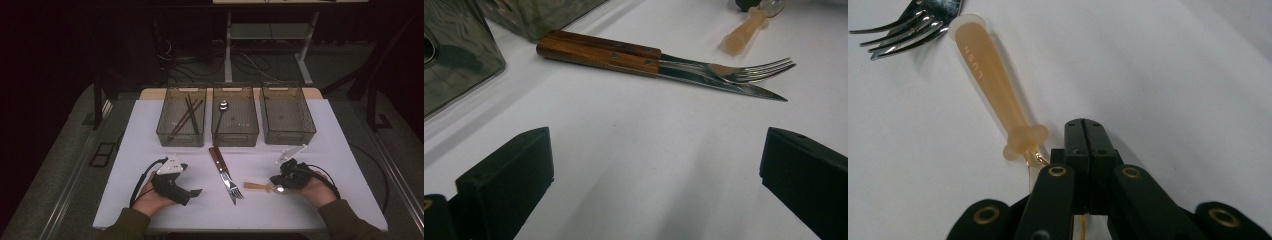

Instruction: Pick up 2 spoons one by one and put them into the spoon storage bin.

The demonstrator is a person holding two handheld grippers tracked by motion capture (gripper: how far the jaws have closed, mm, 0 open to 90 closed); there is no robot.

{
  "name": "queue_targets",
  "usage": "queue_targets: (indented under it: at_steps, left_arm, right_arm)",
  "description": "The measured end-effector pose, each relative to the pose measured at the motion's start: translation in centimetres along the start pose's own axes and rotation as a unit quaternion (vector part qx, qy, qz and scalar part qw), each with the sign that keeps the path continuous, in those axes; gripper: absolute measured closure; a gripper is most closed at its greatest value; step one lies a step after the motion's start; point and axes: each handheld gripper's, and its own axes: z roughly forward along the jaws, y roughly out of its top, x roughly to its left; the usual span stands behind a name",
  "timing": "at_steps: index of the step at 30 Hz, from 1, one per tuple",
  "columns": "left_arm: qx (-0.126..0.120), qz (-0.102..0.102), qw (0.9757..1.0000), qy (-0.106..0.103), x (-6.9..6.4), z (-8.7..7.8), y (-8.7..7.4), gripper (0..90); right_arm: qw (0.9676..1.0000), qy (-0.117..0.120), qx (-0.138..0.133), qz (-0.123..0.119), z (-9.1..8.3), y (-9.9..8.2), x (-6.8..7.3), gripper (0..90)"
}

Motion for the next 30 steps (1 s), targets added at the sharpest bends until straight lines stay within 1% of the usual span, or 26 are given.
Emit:
queue_targets:
  at_steps: [2, 5, 7, 9, 11, 15, 16, 19, 21, 22, 23, 24, 25, 27, 29, 30]
  left_arm:
    - [-0.001, 0.0, 1.0, -0.001, 0.0, 0.0, 0.0, 0.0]
    - [0.0, 0.0, 1.0, -0.002, 0.0, 0.0, 0.0, 0.0]
    - [0.001, 0.001, 1.0, -0.002, 0.0, 0.0, 0.0, 0.0]
    - [0.001, 0.001, 1.0, -0.003, 0.0, 0.0, 0.0, 0.0]
    - [0.001, 0.001, 1.0, -0.003, 0.0, 0.1, 0.0, 0.0]
    - [0.002, 0.001, 1.0, -0.004, -0.1, 0.1, 0.0, 0.0]
    - [0.002, 0.001, 1.0, -0.005, -0.1, 0.1, 0.0, 0.0]
    - [0.003, 0.002, 1.0, -0.005, -0.1, 0.1, 0.0, 0.0]
    - [0.003, 0.002, 1.0, -0.006, -0.1, 0.1, 0.0, 0.0]
    - [0.003, 0.001, 1.0, -0.006, -0.1, 0.1, 0.0, 0.0]
    - [0.003, 0.002, 1.0, -0.006, -0.1, 0.1, 0.0, 0.0]
    - [0.003, 0.001, 1.0, -0.007, -0.1, 0.1, 0.0, 0.0]
    - [0.003, 0.002, 1.0, -0.008, -0.1, 0.1, 0.0, 0.0]
    - [0.004, 0.002, 1.0, -0.008, -0.1, 0.1, 0.0, 0.0]
    - [0.002, 0.002, 1.0, -0.009, -0.1, 0.1, 0.0, 0.0]
    - [0.003, 0.002, 1.0, -0.009, -0.1, 0.1, 0.0, 0.0]
  right_arm:
    - [0.9999, 0.006, -0.013, 0.0, -0.1, 0.1, -0.2, 89.4]
    - [0.9989, 0.02, -0.042, 0.003, -0.6, 0.2, -0.4, 81.7]
    - [0.9974, 0.034, -0.063, 0.0, -0.9, 0.3, -0.5, 76.9]
    - [0.9956, 0.05, -0.079, -0.003, -1.0, 0.5, -0.5, 71.6]
    - [0.9944, 0.063, -0.084, -0.011, -0.9, 0.7, -0.2, 67.0]
    - [0.9927, 0.082, -0.082, -0.036, 0.0, 1.4, 0.5, 58.7]
    - [0.9926, 0.083, -0.078, -0.042, 0.3, 1.7, 0.8, 56.7]
    - [0.9919, 0.089, -0.065, -0.062, 1.1, 2.4, 1.7, 54.5]
    - [0.9913, 0.091, -0.056, -0.078, 1.7, 2.9, 2.2, 54.6]
    - [0.9903, 0.089, -0.049, -0.095, 1.9, 3.1, 2.2, 54.8]
    - [0.9899, 0.086, -0.046, -0.103, 2.1, 3.3, 2.3, 55.2]
    - [0.9898, 0.085, -0.04, -0.107, 2.4, 3.5, 2.4, 56.4]
    - [0.9889, 0.087, -0.036, -0.115, 2.6, 3.7, 2.6, 57.8]
    - [0.9885, 0.084, -0.03, -0.123, 2.9, 4.0, 2.9, 59.5]
    - [0.9869, 0.08, -0.023, -0.138, 3.3, 4.2, 3.1, 61.3]
    - [0.9855, 0.075, -0.025, -0.15, 3.4, 4.2, 3.2, 63.0]
